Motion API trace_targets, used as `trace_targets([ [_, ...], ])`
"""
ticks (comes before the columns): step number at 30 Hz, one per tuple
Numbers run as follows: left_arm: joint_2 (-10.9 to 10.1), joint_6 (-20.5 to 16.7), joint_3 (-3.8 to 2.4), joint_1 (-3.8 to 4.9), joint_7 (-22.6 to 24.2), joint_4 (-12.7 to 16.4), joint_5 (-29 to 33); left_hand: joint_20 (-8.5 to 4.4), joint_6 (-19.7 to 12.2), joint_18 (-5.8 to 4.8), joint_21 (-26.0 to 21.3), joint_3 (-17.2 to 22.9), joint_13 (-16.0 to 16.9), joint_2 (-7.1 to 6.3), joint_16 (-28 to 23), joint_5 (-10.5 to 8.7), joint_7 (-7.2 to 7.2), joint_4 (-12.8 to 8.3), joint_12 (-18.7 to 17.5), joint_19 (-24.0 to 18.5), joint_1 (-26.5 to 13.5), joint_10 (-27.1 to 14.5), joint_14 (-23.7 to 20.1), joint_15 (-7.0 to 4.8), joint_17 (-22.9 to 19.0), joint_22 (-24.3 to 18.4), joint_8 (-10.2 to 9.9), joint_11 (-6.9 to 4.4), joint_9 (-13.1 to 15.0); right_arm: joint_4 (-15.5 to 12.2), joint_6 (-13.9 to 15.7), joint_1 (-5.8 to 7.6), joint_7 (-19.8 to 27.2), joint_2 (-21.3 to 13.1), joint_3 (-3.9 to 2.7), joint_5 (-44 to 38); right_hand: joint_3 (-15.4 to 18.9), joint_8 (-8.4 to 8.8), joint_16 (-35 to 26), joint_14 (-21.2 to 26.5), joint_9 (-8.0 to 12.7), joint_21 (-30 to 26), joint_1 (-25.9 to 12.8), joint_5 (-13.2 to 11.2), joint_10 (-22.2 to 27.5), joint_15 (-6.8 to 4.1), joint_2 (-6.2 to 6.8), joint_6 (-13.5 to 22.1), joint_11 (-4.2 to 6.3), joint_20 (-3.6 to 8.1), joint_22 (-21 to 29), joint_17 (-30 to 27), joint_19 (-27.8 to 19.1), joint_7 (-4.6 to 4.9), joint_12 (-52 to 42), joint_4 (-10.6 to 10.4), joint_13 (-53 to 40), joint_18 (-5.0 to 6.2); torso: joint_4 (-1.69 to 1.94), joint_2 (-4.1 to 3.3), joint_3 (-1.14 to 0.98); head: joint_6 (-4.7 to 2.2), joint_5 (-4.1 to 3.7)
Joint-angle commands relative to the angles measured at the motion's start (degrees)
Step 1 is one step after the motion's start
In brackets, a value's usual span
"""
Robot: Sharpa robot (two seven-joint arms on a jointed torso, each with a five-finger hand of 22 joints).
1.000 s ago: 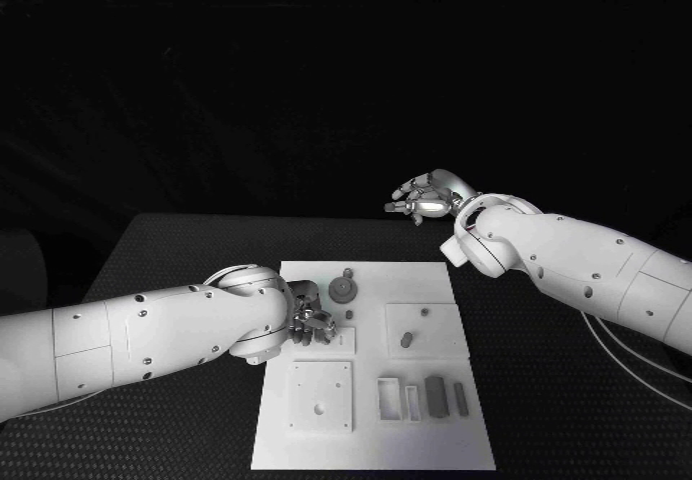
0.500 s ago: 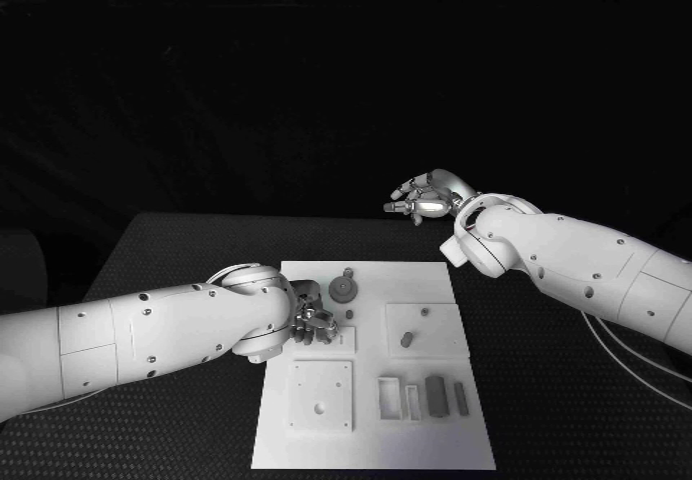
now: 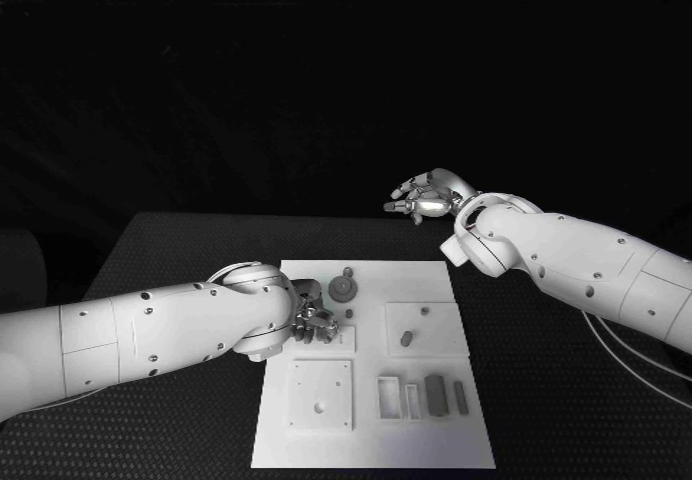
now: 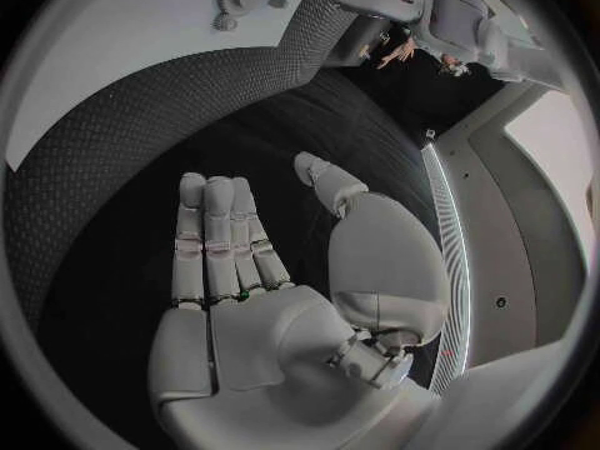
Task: Assemble the parts on the task board
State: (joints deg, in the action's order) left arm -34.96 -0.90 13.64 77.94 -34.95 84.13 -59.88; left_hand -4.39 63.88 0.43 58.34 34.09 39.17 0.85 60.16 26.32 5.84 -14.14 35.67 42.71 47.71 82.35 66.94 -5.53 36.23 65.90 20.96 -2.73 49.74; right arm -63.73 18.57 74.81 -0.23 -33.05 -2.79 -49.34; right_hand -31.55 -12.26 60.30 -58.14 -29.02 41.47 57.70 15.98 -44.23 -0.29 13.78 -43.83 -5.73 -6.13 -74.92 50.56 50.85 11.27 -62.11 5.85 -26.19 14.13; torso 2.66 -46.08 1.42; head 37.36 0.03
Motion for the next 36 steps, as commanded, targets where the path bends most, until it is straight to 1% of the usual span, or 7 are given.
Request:
trace_targets([
  [1,0.2,1.3,0.14,-0.26,0.4,0.0,-0.2,-6.78,6.2,0.22,-0.2,0.1,0.0,1.16,0.3,0.17,-5.81,0.0,0.4,0.2,0.6,0.3,0.1,-0.27,-0.1,0.1,0.1,-3.0,0.1,-0.1,-0.7,-0.03,0.2,0.0,-0.02,-0.1,0.0,-0.13,0.3,0.6,0.1,-0.3,-0.1,0.4,0.4,-0.04,-0.45,0.2,-0.07,-0.35,-0.8,-0.1,-0.1,0.78,-0.2,-0.2,0.1,0.87,0.07,0.03,0.02,0.09,0.01],
  [4,0.2,1.2,0.14,-0.26,0.2,0.0,-0.3,-6.79,6.5,0.21,-0.1,0.3,0.1,1.74,0.9,1.53,-5.92,-0.6,1.0,0.3,0.0,0.3,0.2,-0.27,-0.1,0.4,0.2,-3.08,0.3,-0.1,-0.8,-0.04,0.3,0.0,-0.02,-0.1,0.0,-0.13,0.4,0.6,0.1,-0.3,-0.1,0.4,0.4,-0.04,-0.45,0.2,-0.07,-0.35,-0.8,-0.1,-0.1,0.79,-0.3,-0.1,0.1,0.87,0.09,0.03,0.01,0.08,0.03],
  [8,0.1,0.9,0.14,-0.27,0.1,-0.1,-0.4,-6.85,6.8,0.25,0.0,0.6,0.3,2.47,1.6,2.11,-6.06,-1.1,1.7,0.5,-0.7,0.4,0.3,-0.35,-0.2,0.7,0.3,-3.23,0.5,-0.1,-0.8,-0.1,0.3,0.0,-0.02,-0.1,0.0,-0.15,0.4,0.6,0.1,-0.3,-0.1,0.5,0.4,-0.03,-0.49,0.2,-0.07,-0.36,-0.8,-0.2,-0.2,0.79,-0.3,-0.1,0.2,0.87,0.08,0.03,0.01,0.13,0.06],
  [9,0.1,0.9,0.14,-0.27,0.1,-0.1,-0.4,-6.89,6.9,0.28,0.0,1.0,0.4,2.58,1.9,1.96,-6.14,-1.3,2.0,0.5,-0.9,0.4,0.3,-0.4,-0.2,0.8,0.4,-3.3,0.6,-0.1,-0.7,-0.12,0.3,0.0,-0.02,-0.1,0.0,-0.15,0.4,0.6,0.1,-0.3,-0.1,0.5,0.4,-0.03,-0.49,0.2,-0.07,-0.36,-0.9,-0.2,-0.2,0.79,-0.3,-0.1,0.2,0.87,0.05,0.02,0.01,0.15,0.08],
  [11,0.0,0.9,0.13,-0.27,0.1,-0.1,-0.4,-7.0,7.3,0.28,0.0,4.9,0.6,1.61,2.9,-0.91,-6.31,-0.6,3.2,0.9,-1.7,0.3,0.3,-0.54,-0.4,1.3,0.7,-3.42,1.1,-0.1,-0.7,-0.15,0.3,0.0,-0.02,-0.1,0.0,-0.15,0.4,0.6,0.1,-0.3,-0.1,0.6,0.4,-0.03,-0.49,0.3,-0.08,-0.36,-0.9,-0.2,-0.2,0.8,-0.3,-0.1,0.2,0.87,0.06,0.02,0.02,0.14,0.07],
  [22,-0.1,0.7,0.13,-0.29,0.0,0.0,-1.5,-7.15,7.5,0.35,0.2,6.0,0.7,2.27,3.8,-0.97,-6.46,-1.0,4.1,1.2,-2.8,0.2,0.4,-0.67,-0.6,1.8,0.9,-3.64,1.5,0.0,-0.8,-0.26,0.3,0.0,-0.02,-0.1,0.1,-0.2,0.6,0.7,0.2,-0.4,-0.2,1.2,0.5,-0.01,-0.54,0.3,-0.1,-0.4,-0.9,-0.4,-0.2,0.82,-0.5,-0.2,0.4,0.87,0.08,0.02,0.05,0.23,0.13],
  [36,0.0,1.8,0.13,-0.34,-0.1,0.3,-3.0,-7.27,7.5,0.45,0.4,6.5,0.7,1.96,4.1,-1.41,-6.53,-1.1,4.5,1.4,-2.8,0.1,0.4,-0.78,-0.8,2.1,1.0,-3.75,1.8,0.0,-0.9,-0.36,0.3,-0.1,-0.02,0.1,0.2,-0.27,0.8,0.8,0.3,-0.5,-0.5,2.0,0.5,0.01,-0.68,0.4,-0.12,-0.43,-1.0,-0.7,-0.1,0.83,-0.7,-0.4,0.8,0.87,0.01,0.02,0.03,0.37,0.01],
])
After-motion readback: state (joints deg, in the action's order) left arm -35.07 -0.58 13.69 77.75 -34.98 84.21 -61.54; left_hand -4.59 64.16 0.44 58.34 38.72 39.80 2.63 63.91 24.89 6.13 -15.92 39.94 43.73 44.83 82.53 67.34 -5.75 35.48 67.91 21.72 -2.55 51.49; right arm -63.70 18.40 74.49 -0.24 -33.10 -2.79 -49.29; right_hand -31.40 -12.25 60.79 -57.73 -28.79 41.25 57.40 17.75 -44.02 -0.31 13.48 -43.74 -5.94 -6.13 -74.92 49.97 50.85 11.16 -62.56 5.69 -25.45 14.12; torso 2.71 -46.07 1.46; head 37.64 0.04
